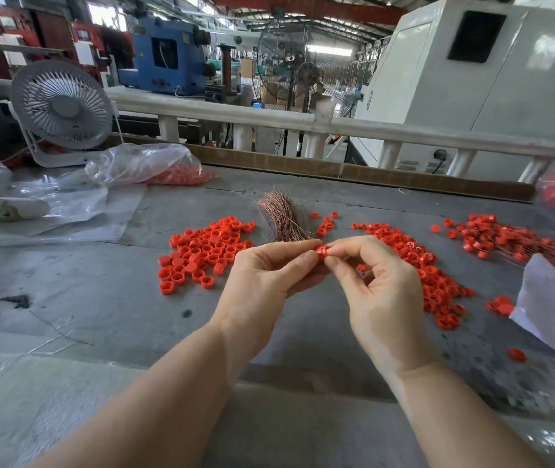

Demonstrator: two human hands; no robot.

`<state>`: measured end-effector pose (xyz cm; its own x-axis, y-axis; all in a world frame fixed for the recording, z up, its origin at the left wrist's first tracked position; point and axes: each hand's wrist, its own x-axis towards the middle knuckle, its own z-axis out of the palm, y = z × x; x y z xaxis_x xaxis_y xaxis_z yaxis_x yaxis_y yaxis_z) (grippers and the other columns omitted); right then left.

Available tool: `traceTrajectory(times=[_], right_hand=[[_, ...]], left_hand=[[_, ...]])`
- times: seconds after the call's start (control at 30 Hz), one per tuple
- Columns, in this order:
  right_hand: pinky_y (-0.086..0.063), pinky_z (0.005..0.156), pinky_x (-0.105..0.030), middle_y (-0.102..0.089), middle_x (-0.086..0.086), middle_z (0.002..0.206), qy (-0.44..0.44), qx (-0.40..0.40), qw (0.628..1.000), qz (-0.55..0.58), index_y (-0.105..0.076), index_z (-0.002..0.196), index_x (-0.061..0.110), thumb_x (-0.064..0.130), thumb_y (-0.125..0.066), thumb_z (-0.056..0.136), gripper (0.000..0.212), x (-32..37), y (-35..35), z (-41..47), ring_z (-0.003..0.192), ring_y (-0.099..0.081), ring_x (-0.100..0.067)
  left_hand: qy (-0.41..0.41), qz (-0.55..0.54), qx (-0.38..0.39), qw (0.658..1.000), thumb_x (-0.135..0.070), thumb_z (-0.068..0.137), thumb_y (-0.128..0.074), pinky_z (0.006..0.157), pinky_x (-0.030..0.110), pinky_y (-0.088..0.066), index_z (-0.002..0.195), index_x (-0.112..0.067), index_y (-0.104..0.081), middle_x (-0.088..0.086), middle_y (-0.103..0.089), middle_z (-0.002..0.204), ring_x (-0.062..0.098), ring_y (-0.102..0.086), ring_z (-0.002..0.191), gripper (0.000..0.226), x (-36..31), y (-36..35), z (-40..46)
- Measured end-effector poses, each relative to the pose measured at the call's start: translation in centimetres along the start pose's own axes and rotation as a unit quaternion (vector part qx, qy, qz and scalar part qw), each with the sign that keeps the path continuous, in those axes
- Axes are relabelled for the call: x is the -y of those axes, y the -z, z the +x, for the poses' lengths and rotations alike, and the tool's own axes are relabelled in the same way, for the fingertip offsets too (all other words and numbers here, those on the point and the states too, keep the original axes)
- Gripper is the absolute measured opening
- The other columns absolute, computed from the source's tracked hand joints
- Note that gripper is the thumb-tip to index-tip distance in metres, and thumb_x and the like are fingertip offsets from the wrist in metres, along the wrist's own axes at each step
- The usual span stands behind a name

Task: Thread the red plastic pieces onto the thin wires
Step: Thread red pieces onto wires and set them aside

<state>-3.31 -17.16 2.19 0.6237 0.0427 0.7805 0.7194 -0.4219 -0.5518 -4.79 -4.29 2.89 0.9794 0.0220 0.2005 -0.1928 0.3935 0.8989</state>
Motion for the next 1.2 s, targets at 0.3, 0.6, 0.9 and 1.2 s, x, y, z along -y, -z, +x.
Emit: traceTrajectory(times=[0.3, 0.6, 0.9, 1.2], right_hand=[[-0.041, 0.072, -0.009, -0.065, 0.004, 0.081, 0.011, 0.006, 1.0, -0.003, -0.067, 0.079, 0.01, 0.007, -0.063, 0.079, 0.005, -0.11, -0.06, -0.08, 0.08, -0.06, -0.004], [-0.04, 0.071, -0.007, -0.064, 0.006, 0.081, 0.01, 0.007, 1.0, -0.016, -0.067, 0.078, 0.012, 0.009, -0.063, 0.08, 0.005, -0.22, -0.11, -0.1, 0.08, -0.059, -0.003], [-0.046, 0.073, -0.016, -0.064, 0.005, 0.082, 0.015, 0.004, 0.999, -0.03, -0.068, 0.078, 0.01, 0.009, -0.064, 0.079, 0.004, -0.15, -0.08, -0.12, 0.082, -0.06, -0.007], [-0.043, 0.072, -0.01, -0.063, 0.008, 0.081, 0.007, 0.003, 1.0, -0.02, -0.068, 0.078, 0.01, 0.009, -0.064, 0.079, 0.005, -0.22, -0.15, -0.1, 0.081, -0.06, -0.005]], left_hand=[[-0.008, 0.003, 0.0, 1.0, 0.002, 0.082, -0.059, 0.067, 0.019, -0.056, 0.081, -0.012, -0.073, 0.009, -0.073, 0.08, 0.015, -0.07, 0.074, 0.02, 0.03, 0.03, -0.02], [-0.019, 0.018, 0.002, 1.0, 0.004, 0.084, -0.057, 0.068, 0.019, -0.055, 0.08, -0.015, -0.073, 0.008, -0.073, 0.078, 0.014, -0.07, 0.074, 0.025, 0.16, -0.06, 0.0], [-0.023, 0.03, 0.0, 0.999, 0.004, 0.085, -0.057, 0.069, 0.019, -0.056, 0.085, -0.011, -0.071, 0.006, -0.074, 0.078, 0.013, -0.07, 0.074, 0.021, 0.13, -0.12, -0.03], [-0.027, 0.036, 0.0, 0.999, 0.005, 0.084, -0.057, 0.07, 0.02, -0.056, 0.086, -0.01, -0.07, 0.006, -0.074, 0.078, 0.014, -0.07, 0.075, 0.02, 0.08, -0.07, -0.08]])
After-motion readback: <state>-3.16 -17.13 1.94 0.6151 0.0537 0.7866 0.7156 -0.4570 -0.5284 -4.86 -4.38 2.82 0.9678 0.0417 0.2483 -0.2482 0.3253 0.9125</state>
